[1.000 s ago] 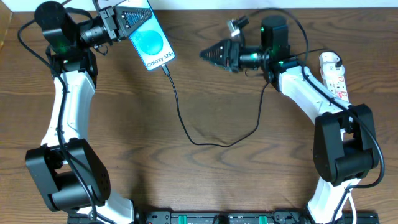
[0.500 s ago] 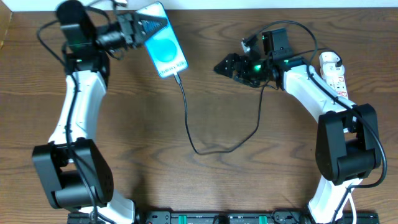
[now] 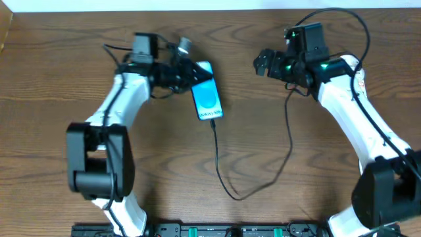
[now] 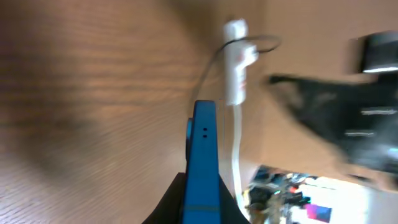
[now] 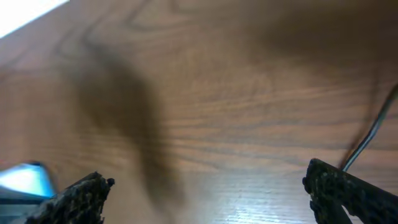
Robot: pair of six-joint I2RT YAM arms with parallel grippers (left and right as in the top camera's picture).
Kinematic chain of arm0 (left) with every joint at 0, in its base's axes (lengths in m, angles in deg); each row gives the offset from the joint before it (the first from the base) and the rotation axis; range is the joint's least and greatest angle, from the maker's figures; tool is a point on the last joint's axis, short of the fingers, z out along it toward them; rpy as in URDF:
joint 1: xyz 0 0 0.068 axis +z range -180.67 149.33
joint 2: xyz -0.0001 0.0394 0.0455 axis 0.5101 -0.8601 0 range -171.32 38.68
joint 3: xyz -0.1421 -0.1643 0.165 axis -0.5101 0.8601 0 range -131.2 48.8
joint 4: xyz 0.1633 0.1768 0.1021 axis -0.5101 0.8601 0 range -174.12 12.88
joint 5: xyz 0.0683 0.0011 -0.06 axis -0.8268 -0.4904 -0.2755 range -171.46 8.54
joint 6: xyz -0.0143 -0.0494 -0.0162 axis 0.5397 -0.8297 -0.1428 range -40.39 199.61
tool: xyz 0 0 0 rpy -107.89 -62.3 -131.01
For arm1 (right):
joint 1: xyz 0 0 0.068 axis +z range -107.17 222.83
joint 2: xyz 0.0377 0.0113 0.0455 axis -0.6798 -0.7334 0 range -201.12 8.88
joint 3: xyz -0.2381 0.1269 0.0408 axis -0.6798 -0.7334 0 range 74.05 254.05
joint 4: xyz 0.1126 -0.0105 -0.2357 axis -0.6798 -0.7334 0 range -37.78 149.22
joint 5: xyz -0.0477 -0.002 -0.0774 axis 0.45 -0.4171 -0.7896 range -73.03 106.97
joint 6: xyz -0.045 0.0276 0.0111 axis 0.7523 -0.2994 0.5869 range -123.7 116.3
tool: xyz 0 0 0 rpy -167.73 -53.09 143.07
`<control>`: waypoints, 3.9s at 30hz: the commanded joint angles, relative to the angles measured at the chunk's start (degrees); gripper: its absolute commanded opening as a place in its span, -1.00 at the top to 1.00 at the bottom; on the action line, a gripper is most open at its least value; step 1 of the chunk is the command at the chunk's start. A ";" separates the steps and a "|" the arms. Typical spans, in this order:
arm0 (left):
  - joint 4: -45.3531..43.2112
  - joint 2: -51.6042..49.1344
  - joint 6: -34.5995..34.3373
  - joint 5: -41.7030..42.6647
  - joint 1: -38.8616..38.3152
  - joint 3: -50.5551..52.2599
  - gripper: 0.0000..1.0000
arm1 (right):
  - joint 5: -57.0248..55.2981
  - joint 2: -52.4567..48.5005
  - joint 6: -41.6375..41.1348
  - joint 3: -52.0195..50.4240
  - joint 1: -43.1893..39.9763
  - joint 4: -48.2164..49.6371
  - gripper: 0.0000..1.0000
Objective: Plug charger to phone and switch on socket
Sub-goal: 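Lower the phone toward the table center with the left gripper, then set the phone flat on the table and open the left gripper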
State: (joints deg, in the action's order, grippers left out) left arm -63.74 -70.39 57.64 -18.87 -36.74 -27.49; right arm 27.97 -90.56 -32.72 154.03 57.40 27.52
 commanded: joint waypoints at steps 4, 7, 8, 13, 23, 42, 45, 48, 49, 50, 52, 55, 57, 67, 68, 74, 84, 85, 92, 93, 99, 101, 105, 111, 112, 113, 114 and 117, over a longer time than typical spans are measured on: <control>2.08 -7.43 6.78 -8.48 -7.02 -0.46 0.85 | -5.33 2.38 1.49 0.31 -0.33 -0.02 -0.99; 1.86 -10.64 6.75 -8.46 -8.87 -0.46 0.85 | -5.33 2.36 1.49 0.31 -0.33 -0.07 -0.99; 1.84 -11.52 6.75 -8.46 -9.31 -0.48 0.85 | -5.33 2.36 1.49 0.31 -0.33 -0.04 -0.99; 1.27 -14.62 6.71 -8.44 -10.75 -0.48 0.85 | -5.33 2.36 1.51 0.31 -0.33 -0.04 -0.99; -4.04 -14.91 2.71 -8.96 -10.80 -0.48 0.85 | -5.33 2.36 1.51 0.31 -0.33 -0.07 -0.99; -3.96 -14.93 0.22 -10.82 -10.80 -0.48 0.69 | -5.29 2.36 1.46 0.31 -0.22 -0.72 -0.98; -3.93 -14.93 0.22 -10.80 -10.80 -0.48 0.66 | -5.29 2.36 1.46 0.31 -0.22 -0.72 -0.98; -3.93 -14.93 0.22 -10.80 -10.80 -0.48 0.66 | -5.29 2.36 1.46 0.31 -0.22 -0.72 -0.99; -3.89 -14.93 0.22 -10.80 -10.80 -0.48 0.56 | -5.29 2.36 1.46 0.31 -0.22 -0.72 -0.98; -3.78 -14.93 0.22 -10.82 -10.80 -0.48 0.51 | -5.29 2.36 1.46 0.31 -0.22 -0.72 -0.98; -3.76 -14.93 0.22 -10.82 -10.80 -0.48 0.47 | -5.29 2.36 1.46 0.31 -0.22 -0.72 -0.99; -3.76 -14.93 0.22 -10.82 -10.80 -0.48 0.46 | -5.29 2.36 1.46 0.31 -0.22 -0.72 -0.98; -3.76 -14.93 0.22 -10.82 -10.80 -0.48 0.42 | -5.29 2.36 1.46 0.31 -0.22 -0.72 -0.99; -3.19 -14.93 -3.82 -12.83 -10.80 -0.48 -0.36 | -5.29 2.36 1.46 0.31 -0.22 -0.87 -0.98; -2.80 -14.93 -3.89 -13.64 -10.80 -0.48 -0.45 | -5.29 2.36 1.46 0.31 -0.22 -0.87 -0.98; 3.10 -14.91 -4.28 -21.77 -10.80 -0.48 -0.76 | -5.27 2.36 1.44 0.31 -0.22 -0.87 -0.99; 10.75 -14.91 -4.24 -36.39 -10.80 -0.48 -0.77 | -5.27 2.36 1.44 0.31 -0.22 -0.44 -0.99; 10.97 -14.91 -4.04 -36.79 -10.80 -0.48 -0.78 | -5.27 2.36 1.44 0.31 -0.22 -0.37 -0.99; 10.80 -14.91 -3.61 -36.74 -10.80 -0.48 -0.79 | -5.29 2.36 1.42 0.31 -0.22 -0.17 -0.98; 10.62 -14.91 -3.61 -36.74 -10.80 -0.48 -0.79 | -5.27 2.36 1.42 0.31 -0.22 -0.17 -0.99; 10.21 -14.91 -3.63 -36.74 -10.80 -0.48 -0.79 | -5.27 2.36 1.42 0.31 -0.22 -0.02 -0.99; 10.21 -14.91 -3.63 -36.74 -10.80 -0.48 -0.79 | -5.27 2.36 1.44 0.31 -0.22 0.02 -0.98; 10.21 -14.91 -3.63 -36.74 -10.80 -0.48 -0.79 | -5.27 2.36 1.44 0.31 -0.22 0.09 -0.99; 10.21 -14.91 -3.61 -36.72 -10.80 -0.48 -0.79 | -5.29 2.36 1.44 0.31 -0.22 0.07 -0.98; 10.21 -14.91 -3.61 -36.74 -10.80 -0.48 -0.79 | -5.29 2.36 1.44 0.31 -0.22 0.04 -0.99; 10.21 -14.91 -3.61 -36.74 -10.80 -0.48 -0.79 | -5.29 2.36 1.44 0.31 -0.22 0.04 -0.98; 10.21 -14.91 -3.61 -36.72 -10.80 -0.48 -0.79 | -5.29 2.36 1.44 0.31 -0.22 0.04 -0.99; 10.21 -14.91 -3.61 -36.72 -10.80 -0.48 -0.79 | -5.29 2.36 1.44 0.31 -0.22 0.04 -0.98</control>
State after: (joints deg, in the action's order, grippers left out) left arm -54.21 -80.86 53.70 -45.84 -47.84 -30.70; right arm 23.36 -89.20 -31.87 154.03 57.40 27.34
